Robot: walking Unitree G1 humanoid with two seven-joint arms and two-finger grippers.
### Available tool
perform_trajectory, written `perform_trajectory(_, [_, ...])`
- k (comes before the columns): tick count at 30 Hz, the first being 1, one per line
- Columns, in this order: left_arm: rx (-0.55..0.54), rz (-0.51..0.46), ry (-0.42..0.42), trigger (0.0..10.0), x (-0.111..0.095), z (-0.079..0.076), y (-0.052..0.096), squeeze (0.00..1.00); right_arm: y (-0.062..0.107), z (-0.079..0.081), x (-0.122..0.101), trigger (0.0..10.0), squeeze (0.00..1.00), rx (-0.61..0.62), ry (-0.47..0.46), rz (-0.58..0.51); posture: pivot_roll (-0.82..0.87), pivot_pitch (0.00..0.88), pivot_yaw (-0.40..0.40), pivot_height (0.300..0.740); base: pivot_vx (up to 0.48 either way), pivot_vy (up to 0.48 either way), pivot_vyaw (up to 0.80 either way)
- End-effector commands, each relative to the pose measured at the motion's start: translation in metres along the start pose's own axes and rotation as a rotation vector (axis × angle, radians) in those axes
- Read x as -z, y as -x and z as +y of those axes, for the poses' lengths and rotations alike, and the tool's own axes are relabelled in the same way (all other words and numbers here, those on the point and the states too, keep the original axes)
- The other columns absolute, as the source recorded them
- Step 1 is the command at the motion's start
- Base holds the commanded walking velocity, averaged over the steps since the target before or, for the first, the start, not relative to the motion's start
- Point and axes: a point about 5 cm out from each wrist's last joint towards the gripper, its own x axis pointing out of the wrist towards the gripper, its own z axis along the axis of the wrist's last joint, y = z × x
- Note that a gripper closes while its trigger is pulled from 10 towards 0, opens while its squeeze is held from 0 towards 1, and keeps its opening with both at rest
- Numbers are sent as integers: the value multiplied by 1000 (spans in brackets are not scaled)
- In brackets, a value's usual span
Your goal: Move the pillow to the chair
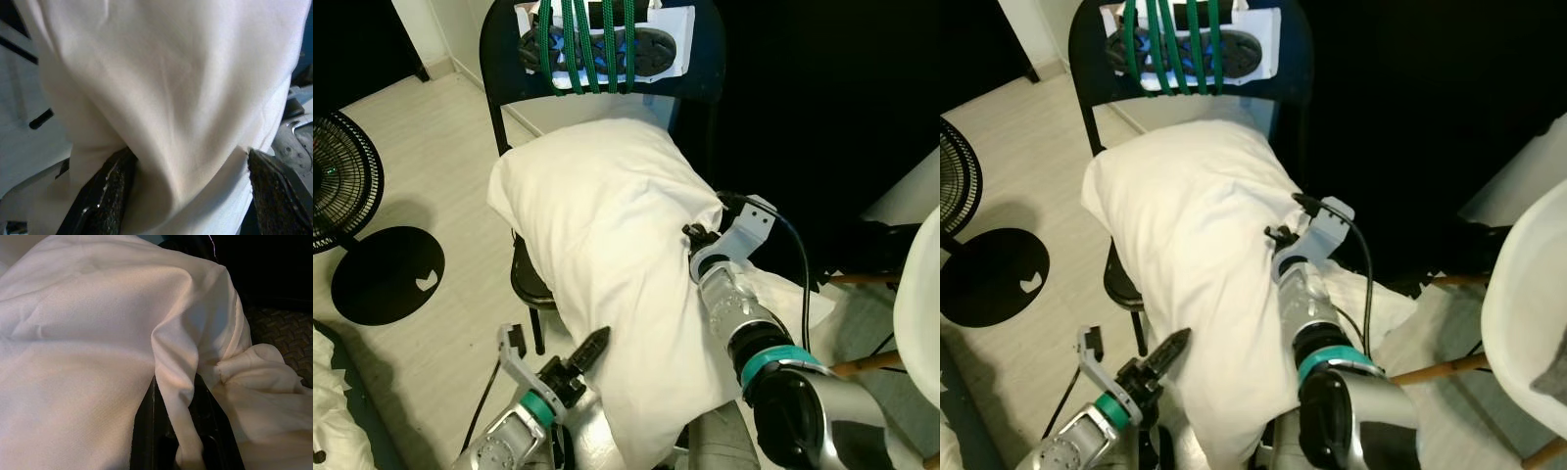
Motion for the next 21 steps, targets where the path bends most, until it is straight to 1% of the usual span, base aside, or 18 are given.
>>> perform_trajectory(1, [5, 91, -20, 10000, 24, 0, 0, 1000, 5, -5, 19, 10000, 0, 1, 5, 65, 71, 240, 44, 622, 0, 0, 0])
perform_trajectory(2, [5, 91, -20, 10000, 24, 0, 0, 1000, 5, -5, 19, 10000, 0, 1, 5, 65, 71, 240, 44, 622, 0, 0, 0])
perform_trajectory(3, [-6, 123, -68, 10000, 27, 1, 0, 1000, 6, -6, 20, 10000, 0, 1, 6, 66, 71, 240, 44, 622, 0, 0, 0])
perform_trajectory(4, [-37, 150, -129, 7843, 31, 4, 0, 118, 7, -7, 21, 10000, 0, -1, 10, 69, 71, 240, 44, 622, 0, 0, 0])
perform_trajectory(5, [-86, 156, -199, 2392, 31, 9, -1, 0, 8, -8, 23, 10000, 0, -3, 16, 73, 71, 240, 44, 622, 0, 0, 0])
perform_trajectory(6, [-139, 150, -244, 196, 30, 14, -1, 0, 8, -9, 25, 10000, 0, -3, 23, 76, 71, 240, 44, 622, 0, 0, 0])
perform_trajectory(7, [-139, 150, -244, 0, 30, 14, -1, 0, 8, -9, 25, 10000, 0, -3, 23, 76, 71, 240, 44, 622, 0, 0, 0])
perform_trajectory(9, [-182, 115, -283, 0, 25, 17, -2, 0, 9, -11, 27, 10000, 0, -3, 28, 79, 71, 240, 44, 622, 0, 0, 0])
perform_trajectory(14, [-185, 93, -315, 0, 18, 16, -4, 0, 10, -12, 28, 10000, 0, -2, 30, 78, 63, 240, 44, 622, 0, 0, 0])
perform_trajectory(19, [-199, 83, -371, 0, 9, 15, -7, 0, 13, -16, 33, 10000, 0, -2, 38, 79, 64, 232, 48, 622, 0, 0, 0])
perform_trajectory(21, [-201, 81, -377, 0, 8, 15, -7, 0, 14, -17, 34, 10000, 0, -2, 39, 80, 64, 232, 48, 622, 0, 0, 0])
